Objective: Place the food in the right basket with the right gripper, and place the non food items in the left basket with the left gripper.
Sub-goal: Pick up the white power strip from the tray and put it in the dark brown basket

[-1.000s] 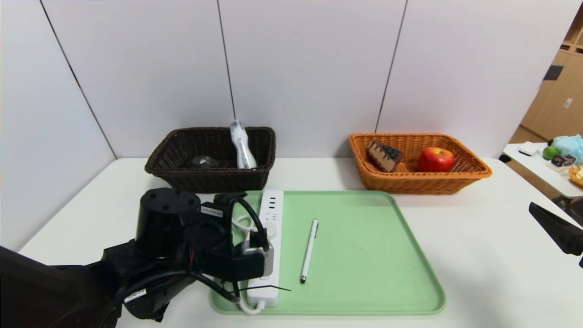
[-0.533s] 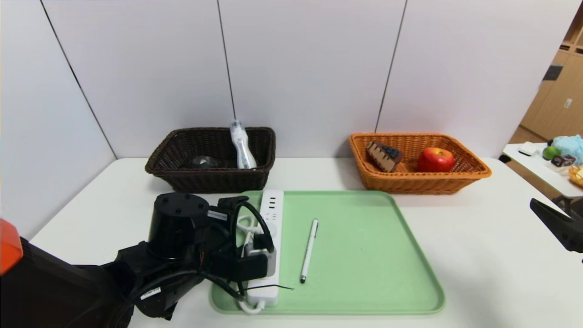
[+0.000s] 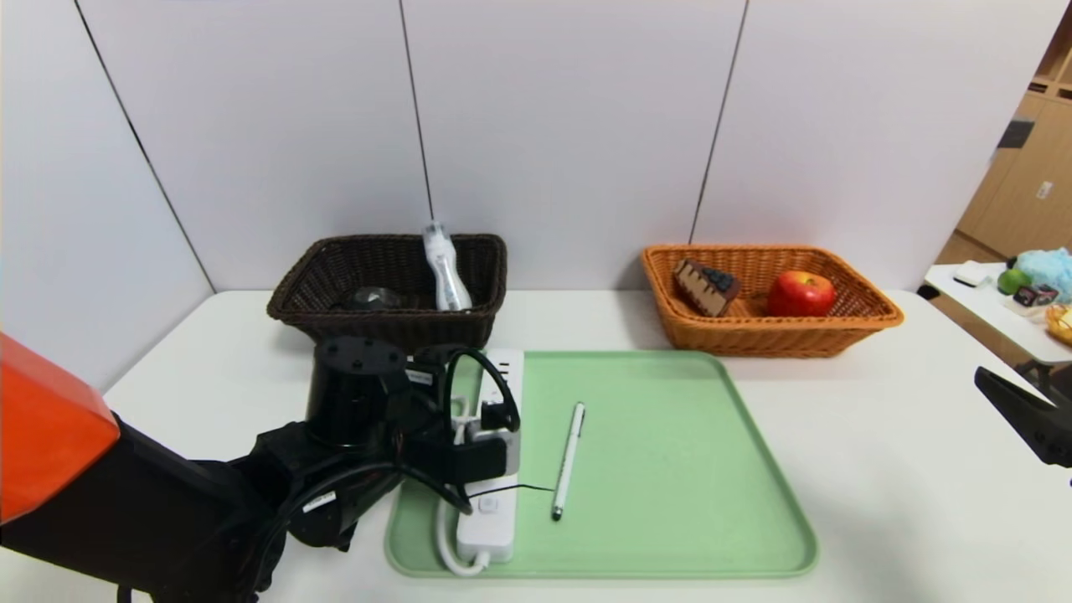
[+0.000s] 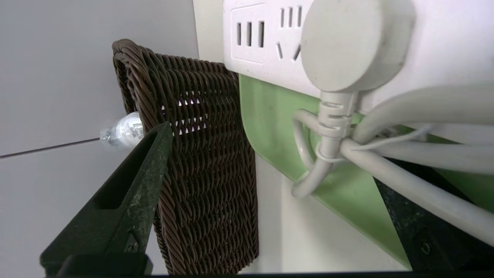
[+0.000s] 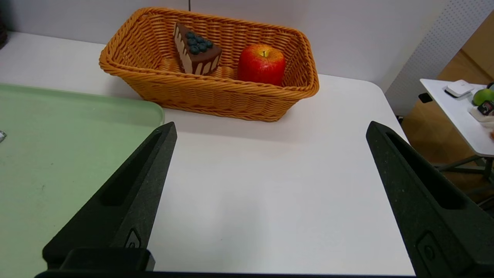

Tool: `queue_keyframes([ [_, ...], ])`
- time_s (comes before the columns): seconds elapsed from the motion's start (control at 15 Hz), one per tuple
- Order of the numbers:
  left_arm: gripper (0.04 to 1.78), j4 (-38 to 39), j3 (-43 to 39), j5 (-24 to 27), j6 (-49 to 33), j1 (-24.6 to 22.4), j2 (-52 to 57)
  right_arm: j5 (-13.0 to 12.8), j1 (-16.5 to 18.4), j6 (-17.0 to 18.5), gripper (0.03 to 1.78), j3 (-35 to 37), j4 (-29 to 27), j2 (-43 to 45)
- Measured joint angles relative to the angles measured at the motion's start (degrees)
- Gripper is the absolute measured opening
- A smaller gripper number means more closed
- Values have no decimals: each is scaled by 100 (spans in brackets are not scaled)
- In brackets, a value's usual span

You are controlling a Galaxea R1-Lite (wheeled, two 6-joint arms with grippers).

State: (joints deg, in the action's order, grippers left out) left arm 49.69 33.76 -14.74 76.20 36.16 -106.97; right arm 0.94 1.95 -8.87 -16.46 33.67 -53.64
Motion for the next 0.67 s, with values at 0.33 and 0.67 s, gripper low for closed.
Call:
queue_keyframes([
  [0.33, 168, 11, 177, -33, -90, -49, -217, 2, 2, 6, 169, 9, -13, -24],
  [0.67, 113, -55, 179, -4, -291, -41, -297, 2, -2, 4, 169, 9, -22, -44],
])
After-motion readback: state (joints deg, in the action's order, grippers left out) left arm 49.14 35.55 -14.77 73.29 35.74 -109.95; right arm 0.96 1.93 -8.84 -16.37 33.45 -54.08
